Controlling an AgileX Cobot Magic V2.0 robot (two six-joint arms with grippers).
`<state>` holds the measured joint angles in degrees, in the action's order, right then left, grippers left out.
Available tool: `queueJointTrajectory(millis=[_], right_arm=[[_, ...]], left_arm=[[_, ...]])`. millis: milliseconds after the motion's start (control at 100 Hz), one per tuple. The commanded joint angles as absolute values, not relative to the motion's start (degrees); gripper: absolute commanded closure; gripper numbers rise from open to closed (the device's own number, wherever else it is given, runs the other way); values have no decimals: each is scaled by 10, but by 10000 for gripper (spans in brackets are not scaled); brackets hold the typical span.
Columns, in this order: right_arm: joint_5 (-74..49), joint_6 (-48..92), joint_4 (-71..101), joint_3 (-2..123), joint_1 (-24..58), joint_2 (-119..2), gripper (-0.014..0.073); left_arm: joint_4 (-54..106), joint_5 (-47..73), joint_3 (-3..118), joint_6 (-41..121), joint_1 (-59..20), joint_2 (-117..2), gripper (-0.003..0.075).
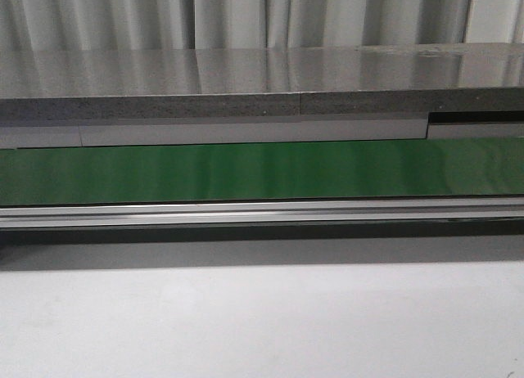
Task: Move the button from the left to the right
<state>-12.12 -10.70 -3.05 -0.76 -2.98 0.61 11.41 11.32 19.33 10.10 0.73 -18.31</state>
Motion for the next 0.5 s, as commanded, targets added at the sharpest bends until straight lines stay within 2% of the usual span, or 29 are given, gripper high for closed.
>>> queueJointTrajectory(millis=[0, 490], right_arm=[[-60, -107, -25, -4, -30, 18, 662], [-52, -107, -37, -7, -30, 18, 662]], left_arm=[[121, 65, 209, 102, 3, -187, 740], [121, 65, 209, 102, 3, -187, 740]])
